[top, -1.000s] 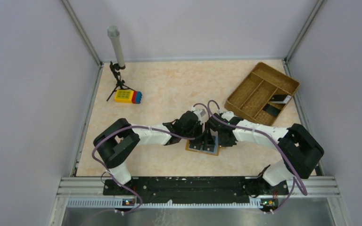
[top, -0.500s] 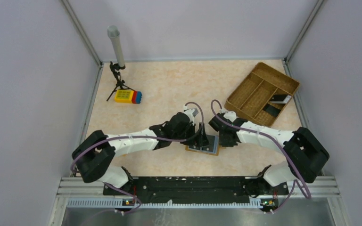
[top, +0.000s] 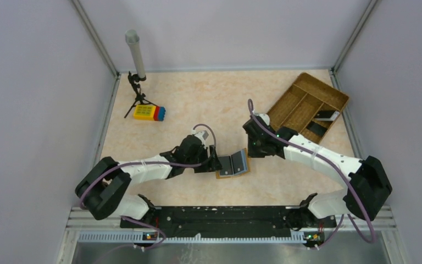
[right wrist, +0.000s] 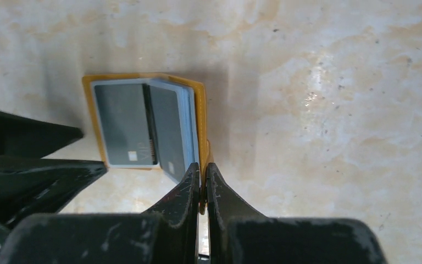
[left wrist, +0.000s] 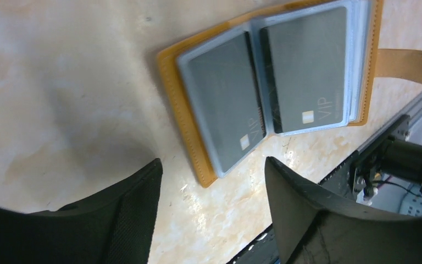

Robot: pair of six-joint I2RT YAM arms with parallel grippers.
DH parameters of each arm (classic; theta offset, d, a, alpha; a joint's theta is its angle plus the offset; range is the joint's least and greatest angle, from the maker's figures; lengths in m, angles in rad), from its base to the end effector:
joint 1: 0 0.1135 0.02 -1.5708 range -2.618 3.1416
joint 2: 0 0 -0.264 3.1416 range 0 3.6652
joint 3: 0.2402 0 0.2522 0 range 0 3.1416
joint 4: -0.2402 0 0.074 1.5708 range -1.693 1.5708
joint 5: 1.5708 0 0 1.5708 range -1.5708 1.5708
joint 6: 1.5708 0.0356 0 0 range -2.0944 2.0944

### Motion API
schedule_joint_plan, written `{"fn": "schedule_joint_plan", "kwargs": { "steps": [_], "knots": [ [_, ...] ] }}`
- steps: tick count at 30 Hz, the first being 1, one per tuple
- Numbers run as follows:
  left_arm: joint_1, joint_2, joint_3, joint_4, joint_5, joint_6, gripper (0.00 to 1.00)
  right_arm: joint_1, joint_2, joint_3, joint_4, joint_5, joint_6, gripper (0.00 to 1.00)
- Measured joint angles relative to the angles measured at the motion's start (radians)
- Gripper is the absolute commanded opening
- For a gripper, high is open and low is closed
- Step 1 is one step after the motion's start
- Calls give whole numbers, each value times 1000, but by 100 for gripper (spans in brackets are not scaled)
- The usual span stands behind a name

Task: Put the credit cards into the card holder
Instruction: Close the card holder at the center of the board.

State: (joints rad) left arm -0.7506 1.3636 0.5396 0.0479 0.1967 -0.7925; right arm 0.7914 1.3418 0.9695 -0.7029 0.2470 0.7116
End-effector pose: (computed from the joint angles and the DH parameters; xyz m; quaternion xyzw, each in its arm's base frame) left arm 0.1809 -0.1782 0.1565 0.0188 0.9182 -0.3334 0.2129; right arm 0.1901 0.1800 0.2419 -0.0082 0.9625 0.0789 0.2594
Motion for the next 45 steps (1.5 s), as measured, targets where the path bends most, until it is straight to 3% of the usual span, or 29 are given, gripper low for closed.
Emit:
{"fn": "schedule_joint_plan", "kwargs": {
  "steps": [9,14,17,20,26,32,36,40,45],
  "knots": [
    [3,105,-63,282,152,-43,52,55,77,28,152,-189,-27,0],
    [8,121,-129,447,190,-51,56,100,141,28,260,-264,0,0],
    [23,108,-159,481,181,-52,64,117,169,26,309,-280,31,0],
    [45,27,-198,439,146,-52,67,126,188,25,352,-286,63,0],
    [56,-253,-214,157,38,-28,72,141,236,19,447,-294,112,0],
    [58,-473,-212,-108,-39,-27,77,155,304,19,493,-330,106,52],
    [60,-520,-171,-198,-68,-50,80,164,259,19,481,-327,68,68],
    [61,-486,-93,-217,-78,-50,84,156,130,26,422,-282,15,69],
    [61,-333,24,-212,-66,-22,87,82,-21,21,370,-267,-16,59]
  ]
}}
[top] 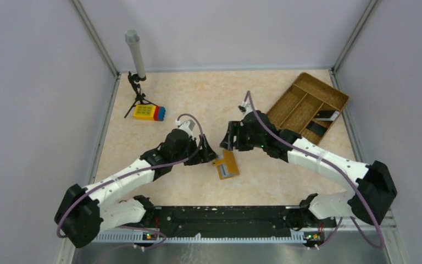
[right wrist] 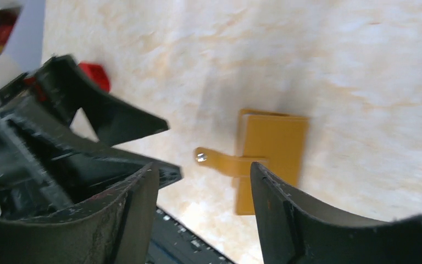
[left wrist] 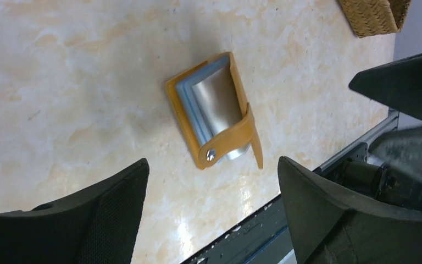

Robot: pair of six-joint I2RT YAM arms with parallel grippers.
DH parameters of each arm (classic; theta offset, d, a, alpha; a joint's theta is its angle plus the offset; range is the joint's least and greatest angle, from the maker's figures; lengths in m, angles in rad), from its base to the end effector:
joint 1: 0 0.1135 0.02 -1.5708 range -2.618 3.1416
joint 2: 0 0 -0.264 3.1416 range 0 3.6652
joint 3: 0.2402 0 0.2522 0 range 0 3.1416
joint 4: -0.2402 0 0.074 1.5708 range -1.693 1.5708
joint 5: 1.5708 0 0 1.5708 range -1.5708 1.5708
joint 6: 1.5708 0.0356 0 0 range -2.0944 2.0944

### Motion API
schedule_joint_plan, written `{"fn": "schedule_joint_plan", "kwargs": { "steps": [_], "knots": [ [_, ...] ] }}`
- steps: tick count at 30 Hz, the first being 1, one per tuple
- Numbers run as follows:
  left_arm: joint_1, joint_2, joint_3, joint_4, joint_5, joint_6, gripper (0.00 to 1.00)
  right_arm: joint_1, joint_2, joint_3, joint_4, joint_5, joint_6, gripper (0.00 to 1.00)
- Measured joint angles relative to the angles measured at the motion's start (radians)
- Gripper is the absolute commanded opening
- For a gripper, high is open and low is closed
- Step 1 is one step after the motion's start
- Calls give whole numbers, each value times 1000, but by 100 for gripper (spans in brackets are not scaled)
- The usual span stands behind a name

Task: Put the credit cards into the card holder
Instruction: Close the card holder at the center of the board, then turn over the card holder at the center of the board.

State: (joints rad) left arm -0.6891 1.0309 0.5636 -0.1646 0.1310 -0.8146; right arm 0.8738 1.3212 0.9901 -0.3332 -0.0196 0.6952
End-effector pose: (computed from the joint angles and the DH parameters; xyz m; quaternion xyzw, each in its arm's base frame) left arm 0.1655 -0.1423 0.2186 -0.0262 0.8900 -0.3510 0.2899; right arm 0.1871 0.2245 0.2789 -0.0844 0.8950 0.3156 0.3037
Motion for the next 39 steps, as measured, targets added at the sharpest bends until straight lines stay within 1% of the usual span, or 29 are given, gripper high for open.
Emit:
{"fn": "schedule_joint_plan", "kwargs": {
  "steps": [2,5,7,10,13,17,21,24,28,32,34,36,39],
  "knots": [
    [0,78,53,5,11,13,88,-72,-45,-35,-5,-5,-6,55],
    [0,166,109,10,20,33,89,-183,-71,-124,-14,-16,-15,53],
    [0,211,136,14,29,43,90,-220,-69,-177,-21,-29,-23,51],
    [0,280,166,26,47,56,91,-228,-39,-226,-24,-78,-35,47],
    [0,339,181,39,66,61,91,-228,19,-251,26,-144,-40,43],
    [0,404,204,41,84,77,92,-216,98,-278,104,-215,-37,42],
    [0,445,224,46,93,93,89,-174,162,-279,154,-242,-29,42],
    [-2,470,226,48,97,104,81,-150,193,-279,184,-253,-21,42],
    [-8,496,219,54,100,111,64,-141,208,-279,196,-253,-11,43],
    [-13,527,186,81,113,109,54,-141,206,-279,198,-246,-4,47],
    [-13,539,180,107,127,108,50,-141,201,-282,200,-237,1,49],
    [-16,552,180,123,134,109,42,-142,188,-294,201,-233,5,52],
    [-16,565,179,143,138,112,33,-151,148,-336,213,-238,18,53]
  ]
}}
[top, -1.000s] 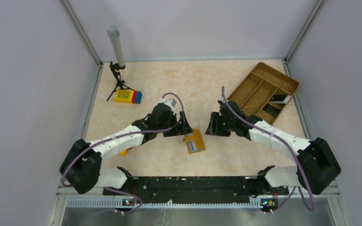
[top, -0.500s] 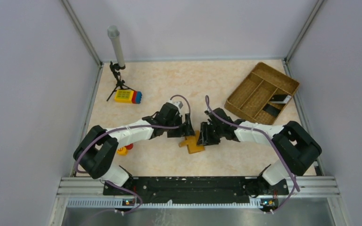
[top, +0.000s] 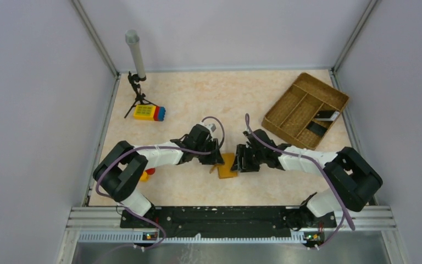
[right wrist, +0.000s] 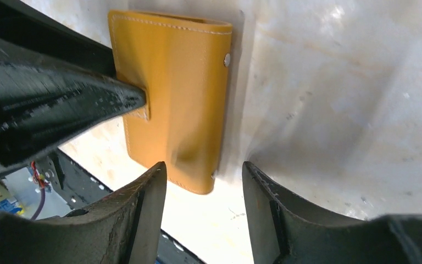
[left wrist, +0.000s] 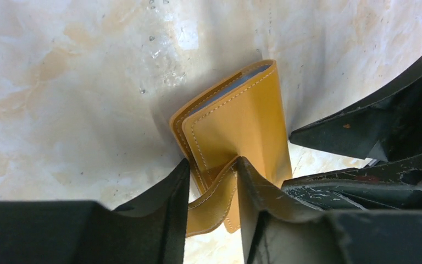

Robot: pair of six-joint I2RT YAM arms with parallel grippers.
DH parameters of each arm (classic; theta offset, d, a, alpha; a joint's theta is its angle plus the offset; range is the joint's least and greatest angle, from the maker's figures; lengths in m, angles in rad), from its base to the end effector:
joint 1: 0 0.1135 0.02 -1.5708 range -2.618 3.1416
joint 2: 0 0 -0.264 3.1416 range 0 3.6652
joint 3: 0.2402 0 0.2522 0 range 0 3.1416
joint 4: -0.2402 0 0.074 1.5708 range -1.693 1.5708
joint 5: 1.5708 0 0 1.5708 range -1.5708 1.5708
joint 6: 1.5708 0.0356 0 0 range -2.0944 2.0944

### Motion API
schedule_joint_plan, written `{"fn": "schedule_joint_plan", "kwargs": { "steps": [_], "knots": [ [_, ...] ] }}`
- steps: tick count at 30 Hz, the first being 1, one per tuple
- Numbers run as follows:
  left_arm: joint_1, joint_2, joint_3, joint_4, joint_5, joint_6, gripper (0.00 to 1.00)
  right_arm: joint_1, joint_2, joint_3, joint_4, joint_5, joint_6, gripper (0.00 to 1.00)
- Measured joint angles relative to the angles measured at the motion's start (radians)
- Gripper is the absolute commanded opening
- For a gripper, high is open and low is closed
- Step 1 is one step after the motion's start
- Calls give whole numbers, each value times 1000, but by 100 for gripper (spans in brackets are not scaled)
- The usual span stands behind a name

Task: Put the credit cards into the card holder
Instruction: Turn over the card holder at the center of the board.

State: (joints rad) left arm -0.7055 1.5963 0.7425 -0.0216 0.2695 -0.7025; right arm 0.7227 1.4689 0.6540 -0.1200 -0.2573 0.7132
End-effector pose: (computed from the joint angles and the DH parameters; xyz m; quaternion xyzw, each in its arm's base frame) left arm 0.2240 -0.2032 0.1490 0.0472 0.9316 -0.3148 0.1756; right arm 0.1959 0.1849 0.1518 -0.0446 0.9418 0.2957 0.1533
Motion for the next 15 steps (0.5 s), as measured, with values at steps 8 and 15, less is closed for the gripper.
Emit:
{"fn": "schedule_joint_plan", "kwargs": {
  "steps": [8,15],
  "knots": [
    [-2,4,-8,39,7,-2,18,-41,-90,-134,111,-67,64,50],
    [-4,4,-32,84,8,-19,11,-41,-91,-216,269,-109,151,44]
  ]
}}
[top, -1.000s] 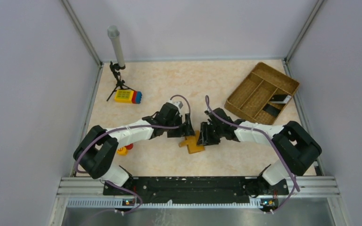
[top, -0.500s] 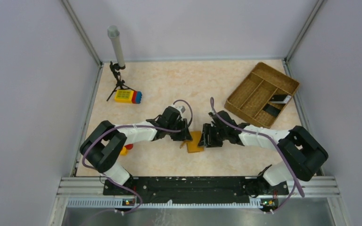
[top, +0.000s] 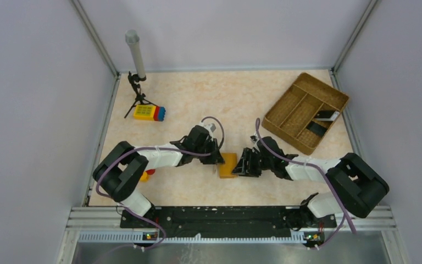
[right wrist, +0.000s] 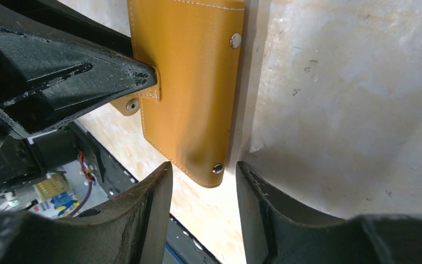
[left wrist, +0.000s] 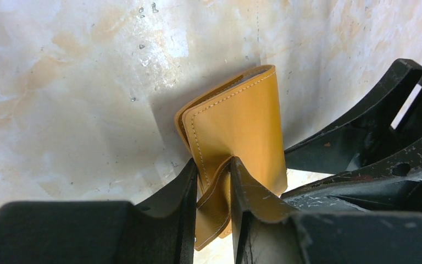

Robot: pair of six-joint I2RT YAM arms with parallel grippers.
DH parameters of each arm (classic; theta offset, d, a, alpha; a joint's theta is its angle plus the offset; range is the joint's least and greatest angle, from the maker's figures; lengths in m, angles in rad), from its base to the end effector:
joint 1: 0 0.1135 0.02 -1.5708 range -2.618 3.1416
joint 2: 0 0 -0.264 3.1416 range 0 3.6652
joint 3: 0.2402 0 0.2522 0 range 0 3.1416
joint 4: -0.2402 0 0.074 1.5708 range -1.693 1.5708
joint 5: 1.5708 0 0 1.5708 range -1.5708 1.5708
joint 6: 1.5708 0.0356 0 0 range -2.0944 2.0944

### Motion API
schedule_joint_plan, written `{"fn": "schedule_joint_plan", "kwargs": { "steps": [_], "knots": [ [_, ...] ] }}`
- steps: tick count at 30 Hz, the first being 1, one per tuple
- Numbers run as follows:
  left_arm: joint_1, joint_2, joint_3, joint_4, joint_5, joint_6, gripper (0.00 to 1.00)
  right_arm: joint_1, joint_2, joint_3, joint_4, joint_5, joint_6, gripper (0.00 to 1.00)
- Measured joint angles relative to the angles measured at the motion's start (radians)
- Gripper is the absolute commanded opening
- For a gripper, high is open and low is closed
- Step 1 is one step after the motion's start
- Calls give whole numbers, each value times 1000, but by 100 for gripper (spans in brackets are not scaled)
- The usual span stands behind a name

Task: Put the credit cards into the card holder
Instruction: Turn over the card holder at the center of the board.

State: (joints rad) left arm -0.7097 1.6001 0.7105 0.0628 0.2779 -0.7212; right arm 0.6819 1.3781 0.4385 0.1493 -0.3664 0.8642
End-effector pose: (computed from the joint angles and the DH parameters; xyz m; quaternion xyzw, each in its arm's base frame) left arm 0.2226 -0.2041 0.1452 0.0450 0.9229 -0.3335 0.1871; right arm 0.1767 0.1598 0.1341 0.0138 0.9119 0.3818 0.1501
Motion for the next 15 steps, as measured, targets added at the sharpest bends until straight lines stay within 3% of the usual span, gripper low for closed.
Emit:
{"fn": "schedule_joint_plan", "kwargs": {
  "steps": [8,15],
  "knots": [
    [1,-2,-43,72,2,-44,2,16,55,-43,170,9,98,40],
    [5,-21,-138,226,1,-102,1,24,70,-84,284,36,154,39]
  ]
}}
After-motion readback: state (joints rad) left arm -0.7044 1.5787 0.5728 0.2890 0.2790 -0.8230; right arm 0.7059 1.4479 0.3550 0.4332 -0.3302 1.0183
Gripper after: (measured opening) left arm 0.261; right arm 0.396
